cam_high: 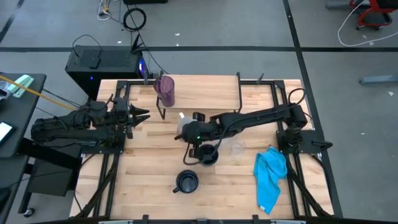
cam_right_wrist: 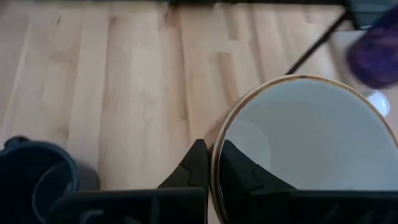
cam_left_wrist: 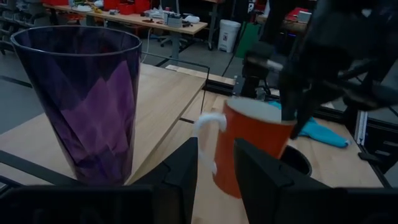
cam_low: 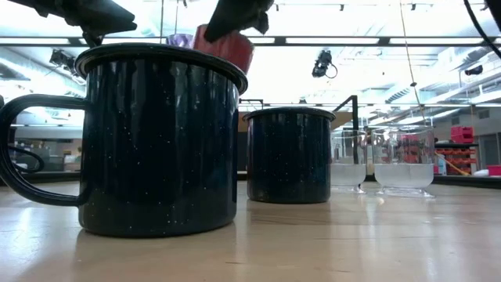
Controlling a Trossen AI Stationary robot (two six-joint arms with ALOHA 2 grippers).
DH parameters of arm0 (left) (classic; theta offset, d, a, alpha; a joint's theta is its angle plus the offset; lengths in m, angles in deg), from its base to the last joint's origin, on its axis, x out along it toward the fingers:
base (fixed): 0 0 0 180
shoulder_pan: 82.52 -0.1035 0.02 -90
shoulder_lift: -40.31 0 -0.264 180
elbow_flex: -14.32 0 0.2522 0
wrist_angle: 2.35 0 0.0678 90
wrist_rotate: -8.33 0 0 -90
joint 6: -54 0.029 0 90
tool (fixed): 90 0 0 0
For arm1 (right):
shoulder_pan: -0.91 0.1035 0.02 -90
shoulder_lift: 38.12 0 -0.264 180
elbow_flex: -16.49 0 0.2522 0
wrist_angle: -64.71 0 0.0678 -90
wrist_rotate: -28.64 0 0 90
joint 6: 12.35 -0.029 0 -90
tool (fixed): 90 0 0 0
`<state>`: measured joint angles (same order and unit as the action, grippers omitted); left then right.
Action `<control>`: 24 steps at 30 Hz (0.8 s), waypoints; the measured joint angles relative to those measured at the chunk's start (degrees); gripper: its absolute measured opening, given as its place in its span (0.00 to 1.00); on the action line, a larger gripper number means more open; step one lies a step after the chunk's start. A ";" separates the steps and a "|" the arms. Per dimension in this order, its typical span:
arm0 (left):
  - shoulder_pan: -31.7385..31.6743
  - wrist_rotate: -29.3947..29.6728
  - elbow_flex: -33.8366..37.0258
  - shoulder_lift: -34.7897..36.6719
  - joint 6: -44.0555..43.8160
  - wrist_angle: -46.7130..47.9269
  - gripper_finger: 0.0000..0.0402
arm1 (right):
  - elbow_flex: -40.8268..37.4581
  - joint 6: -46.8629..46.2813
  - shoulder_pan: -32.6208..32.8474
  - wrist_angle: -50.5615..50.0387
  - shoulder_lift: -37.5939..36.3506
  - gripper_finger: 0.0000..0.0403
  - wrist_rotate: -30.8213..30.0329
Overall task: Stack small to large cups/mugs on shelf
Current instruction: Put the orange mug on the shelf
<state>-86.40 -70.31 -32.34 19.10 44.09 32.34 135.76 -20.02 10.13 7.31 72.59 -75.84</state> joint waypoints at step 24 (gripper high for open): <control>-0.01 0.02 0.00 0.00 0.10 -0.11 0.27 | 0.11 3.97 -10.37 1.72 -5.15 0.04 -3.60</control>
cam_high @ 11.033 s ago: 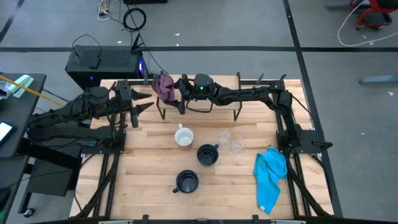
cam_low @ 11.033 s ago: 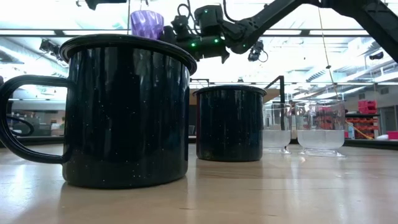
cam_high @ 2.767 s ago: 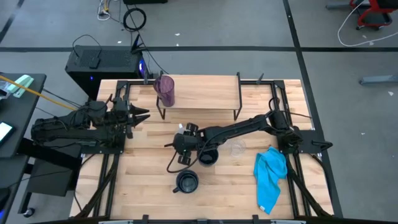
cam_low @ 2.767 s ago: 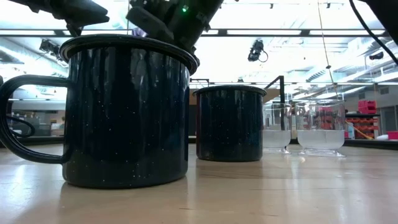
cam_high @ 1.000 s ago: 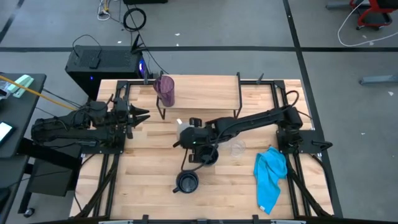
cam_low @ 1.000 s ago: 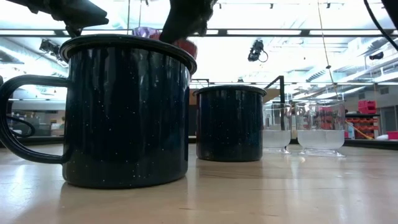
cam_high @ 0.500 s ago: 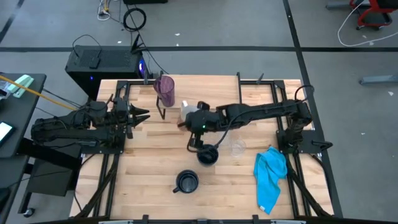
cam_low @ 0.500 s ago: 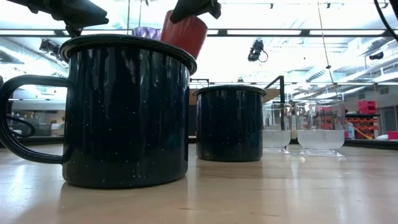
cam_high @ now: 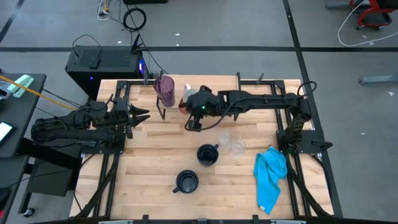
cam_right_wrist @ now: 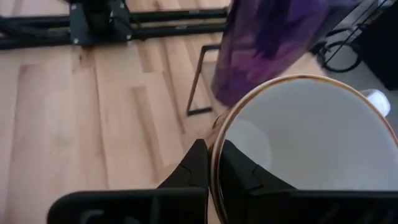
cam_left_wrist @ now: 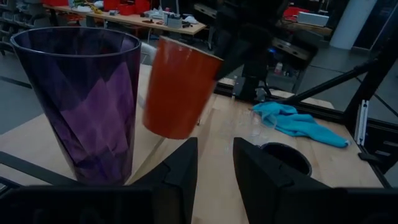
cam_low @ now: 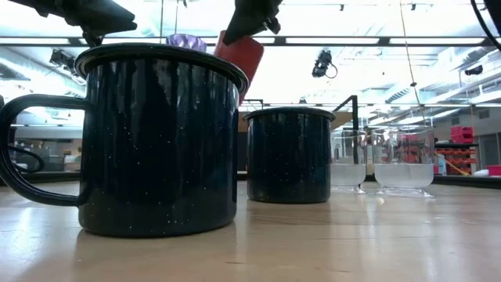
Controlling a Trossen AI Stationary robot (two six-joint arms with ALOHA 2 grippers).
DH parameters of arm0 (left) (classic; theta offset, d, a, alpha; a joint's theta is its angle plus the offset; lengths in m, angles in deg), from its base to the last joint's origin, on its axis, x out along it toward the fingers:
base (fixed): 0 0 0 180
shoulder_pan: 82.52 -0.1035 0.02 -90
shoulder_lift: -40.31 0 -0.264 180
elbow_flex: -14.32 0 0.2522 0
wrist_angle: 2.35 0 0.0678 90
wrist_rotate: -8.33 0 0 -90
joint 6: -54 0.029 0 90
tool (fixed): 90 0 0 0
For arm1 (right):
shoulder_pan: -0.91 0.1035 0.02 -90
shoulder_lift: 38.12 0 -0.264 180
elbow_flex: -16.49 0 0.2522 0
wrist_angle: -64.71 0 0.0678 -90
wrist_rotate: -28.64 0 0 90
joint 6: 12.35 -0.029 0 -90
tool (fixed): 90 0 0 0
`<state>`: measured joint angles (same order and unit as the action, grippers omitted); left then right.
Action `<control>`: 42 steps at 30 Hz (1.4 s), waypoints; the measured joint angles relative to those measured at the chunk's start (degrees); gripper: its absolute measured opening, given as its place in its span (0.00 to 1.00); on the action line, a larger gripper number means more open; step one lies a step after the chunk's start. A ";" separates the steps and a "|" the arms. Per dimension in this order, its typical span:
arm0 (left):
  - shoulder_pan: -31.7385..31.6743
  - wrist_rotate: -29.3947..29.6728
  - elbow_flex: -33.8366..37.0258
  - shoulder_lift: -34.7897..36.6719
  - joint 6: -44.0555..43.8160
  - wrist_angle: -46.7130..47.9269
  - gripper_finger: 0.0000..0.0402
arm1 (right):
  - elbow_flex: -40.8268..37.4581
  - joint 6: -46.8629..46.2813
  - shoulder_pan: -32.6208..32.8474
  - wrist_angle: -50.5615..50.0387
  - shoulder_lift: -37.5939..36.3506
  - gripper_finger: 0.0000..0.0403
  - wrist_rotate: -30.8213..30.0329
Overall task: Stack small to large cups/mugs on shelf
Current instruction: Put the orange mug on the shelf
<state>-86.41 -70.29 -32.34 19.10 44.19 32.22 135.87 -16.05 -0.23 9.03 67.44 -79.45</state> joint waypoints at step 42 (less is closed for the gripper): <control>0.01 0.00 0.00 -0.02 0.10 0.05 0.27 | 0.02 4.00 -6.44 0.39 1.11 0.12 2.08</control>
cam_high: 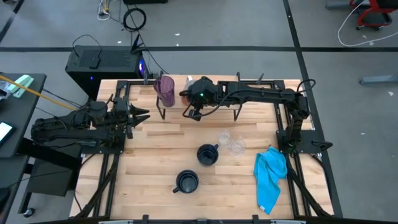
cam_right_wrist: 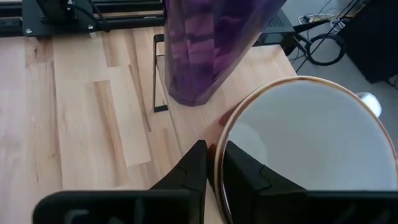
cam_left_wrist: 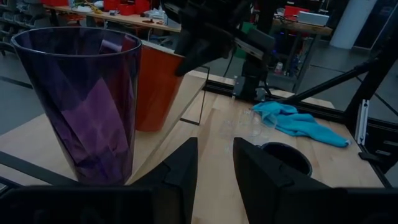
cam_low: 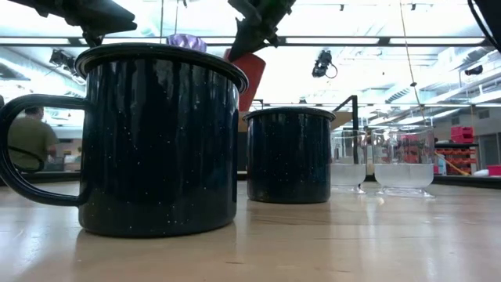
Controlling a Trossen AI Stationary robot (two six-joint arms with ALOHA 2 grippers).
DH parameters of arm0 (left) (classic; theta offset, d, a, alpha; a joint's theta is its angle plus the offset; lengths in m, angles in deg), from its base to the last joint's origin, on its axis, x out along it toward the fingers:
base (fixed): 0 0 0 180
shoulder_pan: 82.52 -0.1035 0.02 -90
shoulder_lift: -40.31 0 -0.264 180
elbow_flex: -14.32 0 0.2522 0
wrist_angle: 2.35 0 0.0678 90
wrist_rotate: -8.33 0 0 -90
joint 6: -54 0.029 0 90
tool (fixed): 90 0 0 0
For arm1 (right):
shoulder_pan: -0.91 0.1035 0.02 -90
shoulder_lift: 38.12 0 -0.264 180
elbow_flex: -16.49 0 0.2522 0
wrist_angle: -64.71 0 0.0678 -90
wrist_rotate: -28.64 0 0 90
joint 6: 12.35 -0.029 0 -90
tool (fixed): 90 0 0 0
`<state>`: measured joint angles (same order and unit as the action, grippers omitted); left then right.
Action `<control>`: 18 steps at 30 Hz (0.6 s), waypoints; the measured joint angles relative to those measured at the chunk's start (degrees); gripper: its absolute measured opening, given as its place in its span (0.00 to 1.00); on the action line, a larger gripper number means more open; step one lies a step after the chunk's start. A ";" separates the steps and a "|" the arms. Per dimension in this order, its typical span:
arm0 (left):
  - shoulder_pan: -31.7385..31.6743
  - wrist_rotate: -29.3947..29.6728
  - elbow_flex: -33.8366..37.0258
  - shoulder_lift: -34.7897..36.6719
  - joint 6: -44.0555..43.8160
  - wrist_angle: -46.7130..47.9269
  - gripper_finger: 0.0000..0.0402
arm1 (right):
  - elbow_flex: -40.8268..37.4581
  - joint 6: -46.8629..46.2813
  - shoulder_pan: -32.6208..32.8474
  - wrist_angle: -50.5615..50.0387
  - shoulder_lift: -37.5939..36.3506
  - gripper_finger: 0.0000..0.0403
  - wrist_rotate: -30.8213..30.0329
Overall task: Stack small to large cups/mugs on shelf
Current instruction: Put the orange mug on the shelf
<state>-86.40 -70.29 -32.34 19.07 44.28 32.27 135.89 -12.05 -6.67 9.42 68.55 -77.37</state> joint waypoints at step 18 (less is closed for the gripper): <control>-0.02 0.00 0.00 0.00 0.00 0.00 0.27 | 0.00 0.56 -0.67 0.58 0.00 0.12 0.26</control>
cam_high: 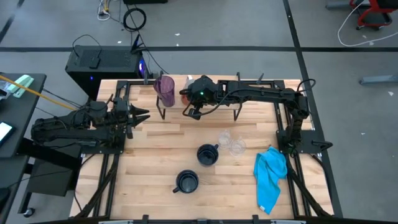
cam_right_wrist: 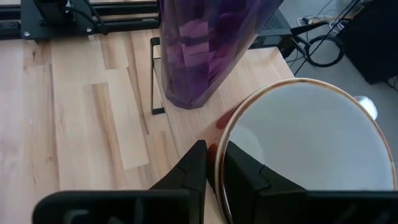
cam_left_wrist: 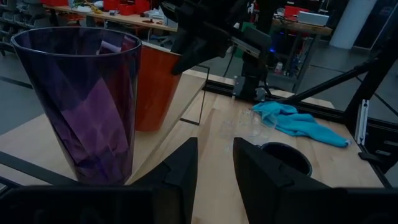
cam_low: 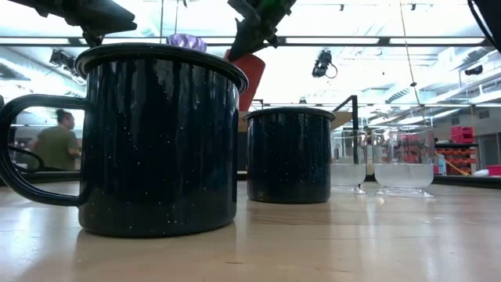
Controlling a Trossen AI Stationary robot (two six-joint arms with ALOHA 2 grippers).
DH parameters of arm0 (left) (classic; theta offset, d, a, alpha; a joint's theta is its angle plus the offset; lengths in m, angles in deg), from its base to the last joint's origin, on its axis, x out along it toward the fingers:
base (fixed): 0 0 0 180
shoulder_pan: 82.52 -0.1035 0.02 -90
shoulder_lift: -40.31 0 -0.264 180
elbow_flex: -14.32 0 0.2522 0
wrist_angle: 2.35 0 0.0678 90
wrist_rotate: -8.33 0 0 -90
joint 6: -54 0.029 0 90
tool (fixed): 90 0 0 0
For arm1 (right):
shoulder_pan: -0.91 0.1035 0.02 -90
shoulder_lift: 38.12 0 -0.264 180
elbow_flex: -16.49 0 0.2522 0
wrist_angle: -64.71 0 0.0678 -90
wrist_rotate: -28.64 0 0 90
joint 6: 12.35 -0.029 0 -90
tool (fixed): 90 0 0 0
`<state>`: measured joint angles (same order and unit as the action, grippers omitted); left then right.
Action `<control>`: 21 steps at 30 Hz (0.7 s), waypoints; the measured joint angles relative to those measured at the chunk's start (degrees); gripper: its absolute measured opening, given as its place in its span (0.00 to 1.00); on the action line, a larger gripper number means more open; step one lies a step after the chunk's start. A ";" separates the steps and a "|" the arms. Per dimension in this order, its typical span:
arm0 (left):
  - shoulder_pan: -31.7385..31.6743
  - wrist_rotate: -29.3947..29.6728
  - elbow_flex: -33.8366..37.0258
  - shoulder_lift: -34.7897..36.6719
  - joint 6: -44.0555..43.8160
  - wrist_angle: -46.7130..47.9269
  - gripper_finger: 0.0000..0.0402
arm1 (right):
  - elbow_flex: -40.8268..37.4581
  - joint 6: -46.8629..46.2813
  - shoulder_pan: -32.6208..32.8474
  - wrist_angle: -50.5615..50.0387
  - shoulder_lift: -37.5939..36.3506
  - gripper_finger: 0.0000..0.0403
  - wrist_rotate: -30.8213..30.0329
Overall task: Stack small to large cups/mugs on shelf
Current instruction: Put the orange mug on the shelf
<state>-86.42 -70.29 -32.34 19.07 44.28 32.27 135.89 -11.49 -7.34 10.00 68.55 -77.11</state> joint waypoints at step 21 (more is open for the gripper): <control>0.00 0.00 0.00 0.00 -0.01 0.01 0.27 | 0.00 -0.17 -0.72 0.09 0.00 0.22 -0.02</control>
<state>-86.42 -70.29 -32.34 19.07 44.28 32.28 135.89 -11.66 -8.06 10.09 68.55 -77.13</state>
